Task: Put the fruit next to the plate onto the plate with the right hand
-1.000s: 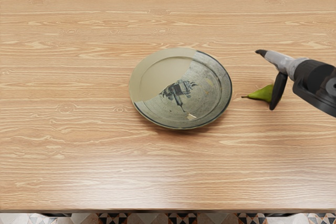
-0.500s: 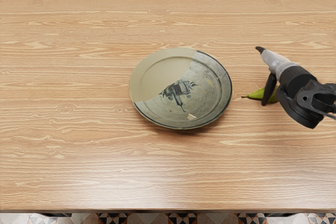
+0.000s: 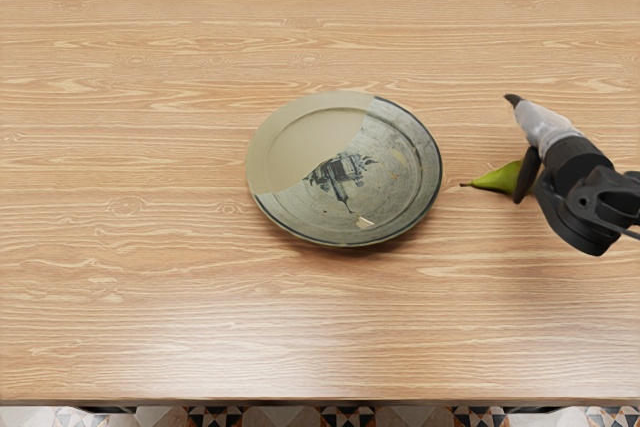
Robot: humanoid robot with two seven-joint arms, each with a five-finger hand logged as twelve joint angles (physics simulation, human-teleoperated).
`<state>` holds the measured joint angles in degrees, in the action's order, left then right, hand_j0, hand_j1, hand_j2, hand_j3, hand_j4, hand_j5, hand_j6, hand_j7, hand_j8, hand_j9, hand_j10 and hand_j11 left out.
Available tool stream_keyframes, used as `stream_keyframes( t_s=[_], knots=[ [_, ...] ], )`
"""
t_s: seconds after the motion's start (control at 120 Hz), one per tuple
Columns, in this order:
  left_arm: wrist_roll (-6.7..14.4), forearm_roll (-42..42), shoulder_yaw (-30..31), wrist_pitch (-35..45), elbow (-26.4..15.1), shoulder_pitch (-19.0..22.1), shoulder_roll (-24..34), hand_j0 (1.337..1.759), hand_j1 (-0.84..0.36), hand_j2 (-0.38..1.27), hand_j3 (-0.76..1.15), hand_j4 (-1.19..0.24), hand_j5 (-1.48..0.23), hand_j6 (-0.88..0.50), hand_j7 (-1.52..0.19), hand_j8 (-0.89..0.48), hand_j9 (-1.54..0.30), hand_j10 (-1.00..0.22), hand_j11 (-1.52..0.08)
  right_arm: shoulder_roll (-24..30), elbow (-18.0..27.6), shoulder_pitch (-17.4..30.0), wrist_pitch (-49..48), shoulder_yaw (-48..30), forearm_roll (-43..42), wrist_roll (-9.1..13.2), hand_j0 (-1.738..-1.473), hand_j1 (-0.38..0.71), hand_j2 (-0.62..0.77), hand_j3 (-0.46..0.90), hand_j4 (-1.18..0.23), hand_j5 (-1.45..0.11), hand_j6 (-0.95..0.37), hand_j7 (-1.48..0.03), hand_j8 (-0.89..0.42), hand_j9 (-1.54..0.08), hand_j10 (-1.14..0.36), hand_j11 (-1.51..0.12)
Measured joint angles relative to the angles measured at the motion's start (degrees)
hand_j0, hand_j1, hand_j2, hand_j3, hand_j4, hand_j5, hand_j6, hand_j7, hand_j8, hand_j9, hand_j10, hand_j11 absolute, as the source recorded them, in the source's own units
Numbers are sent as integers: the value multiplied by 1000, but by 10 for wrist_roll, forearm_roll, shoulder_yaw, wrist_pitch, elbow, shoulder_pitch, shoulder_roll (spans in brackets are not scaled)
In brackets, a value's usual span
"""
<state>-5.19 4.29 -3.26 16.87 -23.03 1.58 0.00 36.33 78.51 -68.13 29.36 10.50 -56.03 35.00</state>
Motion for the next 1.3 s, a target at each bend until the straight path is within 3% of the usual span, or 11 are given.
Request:
stream_keyframes(
  t_s=[0.375,0.808,1.3],
  knots=[
    [0,0,0,0,0,0,0,1658,349,0,0,0,0,0,0,0,0,0,0,2,-3,21,17,-3,-3,0,-1658,-219,-19,0,-113,-143,-114,-142,-113,-143,-112,-143],
    [0,0,0,0,0,-1,0,1658,349,0,0,0,0,0,0,0,0,0,0,-6,-10,32,20,-7,4,0,-1658,-7,-42,0,-287,-371,-290,-370,-288,-370,-288,-370],
    [0,0,0,0,0,0,0,1658,349,0,0,0,0,0,0,0,0,0,0,-10,-17,50,20,-20,6,0,-1658,110,-56,0,-393,-510,-395,-508,-394,-509,-393,-509]
  ],
)
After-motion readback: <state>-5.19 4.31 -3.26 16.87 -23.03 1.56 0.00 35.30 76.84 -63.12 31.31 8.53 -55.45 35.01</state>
